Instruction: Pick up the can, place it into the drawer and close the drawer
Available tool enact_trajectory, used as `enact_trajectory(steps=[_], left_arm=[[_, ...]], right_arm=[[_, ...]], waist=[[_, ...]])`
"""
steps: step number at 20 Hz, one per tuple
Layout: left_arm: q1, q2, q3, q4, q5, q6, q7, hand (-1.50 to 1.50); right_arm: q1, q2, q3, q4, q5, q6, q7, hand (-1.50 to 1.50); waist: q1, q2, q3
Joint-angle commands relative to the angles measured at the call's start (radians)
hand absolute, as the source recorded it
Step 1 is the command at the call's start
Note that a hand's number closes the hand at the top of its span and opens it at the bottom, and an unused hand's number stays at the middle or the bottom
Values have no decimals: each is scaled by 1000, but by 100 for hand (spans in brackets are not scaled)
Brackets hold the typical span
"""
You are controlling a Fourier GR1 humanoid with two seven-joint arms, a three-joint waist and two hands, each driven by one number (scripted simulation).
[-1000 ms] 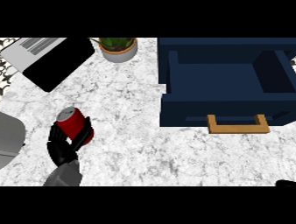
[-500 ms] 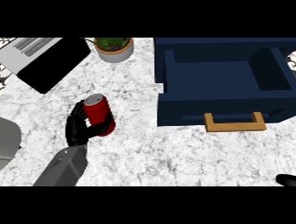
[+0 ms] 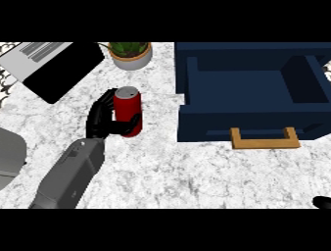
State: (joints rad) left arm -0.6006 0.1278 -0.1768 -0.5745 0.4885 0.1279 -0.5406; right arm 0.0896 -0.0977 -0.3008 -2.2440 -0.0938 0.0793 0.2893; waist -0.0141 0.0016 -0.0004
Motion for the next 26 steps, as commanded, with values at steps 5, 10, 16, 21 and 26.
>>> enact_trajectory(steps=[5,10,16,21,26], left_arm=[[-95,-12,-58,-217,-75,96,215,150],[-168,-18,-66,-370,-85,147,413,150],[-330,9,-33,-442,-112,208,605,150],[-455,-88,-43,-356,-188,276,638,150],[-622,-98,-12,-275,-205,282,727,150]], right_arm=[[-6,-42,-54,-42,-30,5,53,-150],[20,-8,-35,33,2,22,-38,-150],[-27,-31,-37,-10,8,-7,46,-150],[4,-13,-36,-15,-4,10,13,-150],[7,-24,-48,-50,-25,9,59,-150]], waist=[[15,-6,1],[18,-6,1],[12,-4,1],[-1,-1,1],[-5,-1,1]])
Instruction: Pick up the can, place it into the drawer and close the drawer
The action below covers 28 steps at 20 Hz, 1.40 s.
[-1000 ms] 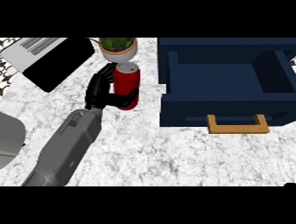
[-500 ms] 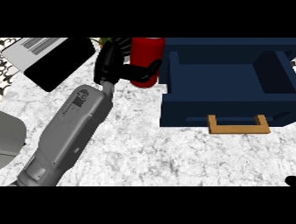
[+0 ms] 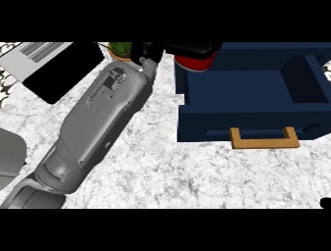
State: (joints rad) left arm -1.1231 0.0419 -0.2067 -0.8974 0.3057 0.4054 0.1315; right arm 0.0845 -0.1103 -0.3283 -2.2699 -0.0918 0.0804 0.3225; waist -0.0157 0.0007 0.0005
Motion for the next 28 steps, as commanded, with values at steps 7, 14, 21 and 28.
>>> enact_trajectory(steps=[7,14,21,28], left_arm=[[-234,-41,-17,195,22,51,48,150],[-405,-42,10,393,57,42,49,150],[-458,-42,-84,478,121,92,11,150],[-499,-42,-86,563,175,184,-14,-150]], right_arm=[[-40,-26,-21,34,-19,7,2,-150],[-53,-15,0,8,-13,-9,32,-150],[-117,-42,-7,40,-15,-19,46,-150],[-126,-57,16,24,-7,-7,77,-150]], waist=[[-15,3,0],[-33,10,1],[-52,15,2],[-77,23,2]])
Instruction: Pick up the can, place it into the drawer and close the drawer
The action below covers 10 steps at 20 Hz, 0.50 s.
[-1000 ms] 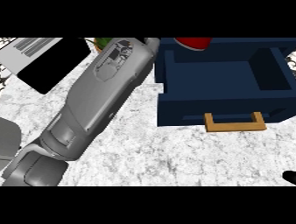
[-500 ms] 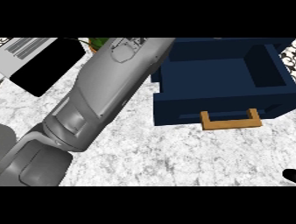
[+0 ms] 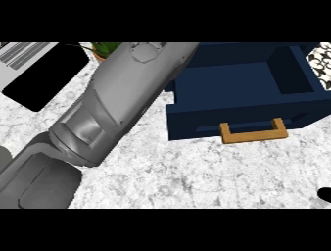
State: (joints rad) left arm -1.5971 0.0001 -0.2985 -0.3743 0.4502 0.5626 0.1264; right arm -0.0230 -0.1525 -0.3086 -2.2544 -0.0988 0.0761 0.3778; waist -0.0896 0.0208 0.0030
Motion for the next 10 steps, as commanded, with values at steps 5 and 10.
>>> enact_trajectory(steps=[5,10], left_arm=[[-42,0,-23,81,40,73,-35,-150],[5,0,-43,52,88,110,-95,-150]], right_arm=[[-34,-21,12,1,29,1,-6,-150],[-98,-64,64,32,118,19,-38,-150]], waist=[[-17,6,1],[-22,11,0]])
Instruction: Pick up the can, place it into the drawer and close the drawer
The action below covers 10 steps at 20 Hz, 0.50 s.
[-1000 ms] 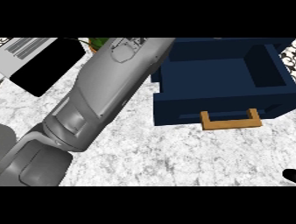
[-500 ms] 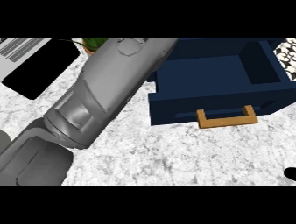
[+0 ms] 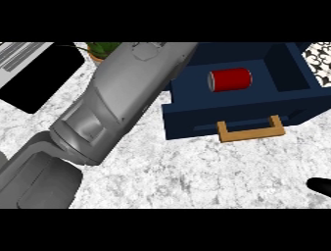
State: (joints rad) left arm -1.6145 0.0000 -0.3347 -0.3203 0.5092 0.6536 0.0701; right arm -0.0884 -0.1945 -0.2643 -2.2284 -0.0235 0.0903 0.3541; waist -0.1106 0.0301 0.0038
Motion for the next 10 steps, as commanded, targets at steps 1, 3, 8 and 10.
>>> enact_trajectory(steps=[1,3,8,10], left_arm=[[-9,0,1,4,41,10,-1,-150],[-7,0,7,3,55,-5,-23,-150],[-22,0,26,8,92,-13,-36,-150],[-24,0,24,-22,123,14,-31,-150]], right_arm=[[-28,-48,18,40,61,37,-67,-150],[-47,-53,47,49,122,28,-86,-150],[-115,-123,119,107,279,44,-94,-150],[-125,-142,141,139,332,50,-126,-150]], waist=[[4,1,0],[17,1,-1],[34,1,-2],[34,-5,-1]])
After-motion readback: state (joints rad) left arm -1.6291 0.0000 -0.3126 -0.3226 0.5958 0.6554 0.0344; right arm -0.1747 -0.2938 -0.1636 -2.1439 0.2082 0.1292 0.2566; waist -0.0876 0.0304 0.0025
